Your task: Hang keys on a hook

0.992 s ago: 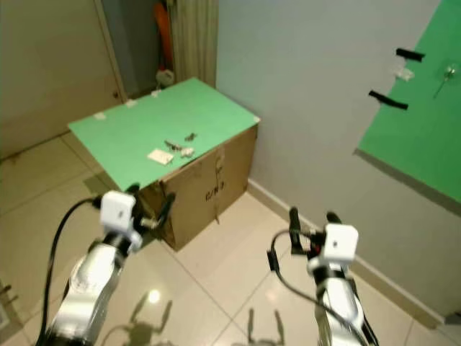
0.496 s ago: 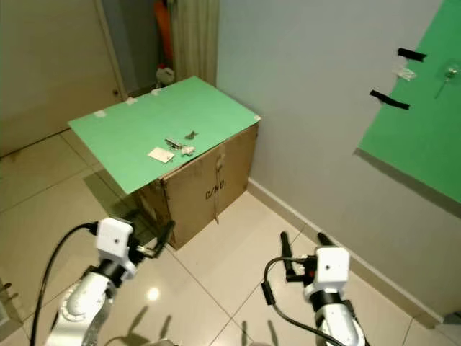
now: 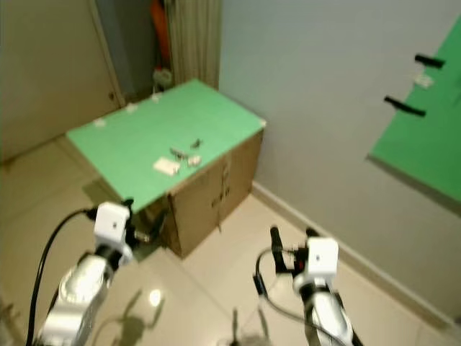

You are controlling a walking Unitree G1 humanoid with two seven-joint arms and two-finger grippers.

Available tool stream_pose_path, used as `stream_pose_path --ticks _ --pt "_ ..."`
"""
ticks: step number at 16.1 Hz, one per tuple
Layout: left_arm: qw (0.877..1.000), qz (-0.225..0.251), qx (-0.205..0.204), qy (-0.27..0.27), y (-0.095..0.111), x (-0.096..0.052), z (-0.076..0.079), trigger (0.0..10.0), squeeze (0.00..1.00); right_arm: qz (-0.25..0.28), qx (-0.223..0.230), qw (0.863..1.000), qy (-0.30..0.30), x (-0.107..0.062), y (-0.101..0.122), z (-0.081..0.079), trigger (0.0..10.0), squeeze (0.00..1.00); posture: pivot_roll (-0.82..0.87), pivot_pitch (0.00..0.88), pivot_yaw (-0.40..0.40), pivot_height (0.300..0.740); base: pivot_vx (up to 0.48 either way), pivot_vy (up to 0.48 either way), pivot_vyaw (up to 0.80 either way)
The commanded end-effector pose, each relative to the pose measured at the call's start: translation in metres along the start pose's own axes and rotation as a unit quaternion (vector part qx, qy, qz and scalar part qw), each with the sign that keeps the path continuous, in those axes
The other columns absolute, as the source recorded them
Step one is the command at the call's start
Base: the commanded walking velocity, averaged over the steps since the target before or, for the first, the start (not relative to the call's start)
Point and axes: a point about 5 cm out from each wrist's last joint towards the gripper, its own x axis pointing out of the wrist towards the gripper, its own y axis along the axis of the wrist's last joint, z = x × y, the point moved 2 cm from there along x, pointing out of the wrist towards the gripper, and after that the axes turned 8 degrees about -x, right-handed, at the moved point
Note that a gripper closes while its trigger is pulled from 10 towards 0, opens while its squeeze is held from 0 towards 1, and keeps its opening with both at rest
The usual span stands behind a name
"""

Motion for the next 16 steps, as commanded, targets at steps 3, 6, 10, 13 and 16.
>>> stream_pose_path --ticks 3,6,10,13,16 --pt "0.999 -0.029 0.035 0.004 -0.005 0.007 0.007 10.0 0.00 -0.013 -0.003 1.000 -0.010 0.002 -0.004 0.004 10.0 0.00 -0.08 0.032 0.002 0.740 0.153 0.000 0.71" --pt "0.999 -0.012 0.042 -0.007 0.002 0.007 0.013 10.0 0.00 -0.022 -0.009 1.000 -0.010 0.003 -0.009 0.008 10.0 0.00 -0.08 0.035 0.003 0.740 0.119 -0.106 0.68" --pt "0.999 -0.019 0.040 0.001 0.000 0.007 0.019 10.0 0.00 -0.028 -0.013 0.999 -0.007 0.002 -0.013 0.006 10.0 0.00 -0.08 0.041 0.004 0.740 0.360 -0.314 0.62" --pt "0.999 -0.018 0.029 0.021 0.002 0.007 0.011 10.0 0.00 -0.030 -0.017 0.999 -0.003 0.003 -0.014 0.003 10.0 0.00 -0.08 0.044 0.004 0.740 0.368 -0.305 0.59" --pt "0.998 -0.018 0.062 0.023 0.006 0.012 0.008 10.0 0.00 -0.030 -0.019 0.999 -0.003 0.004 -0.015 0.002 10.0 0.00 -0.08 0.039 0.002 0.740 0.399 -0.264 0.58"
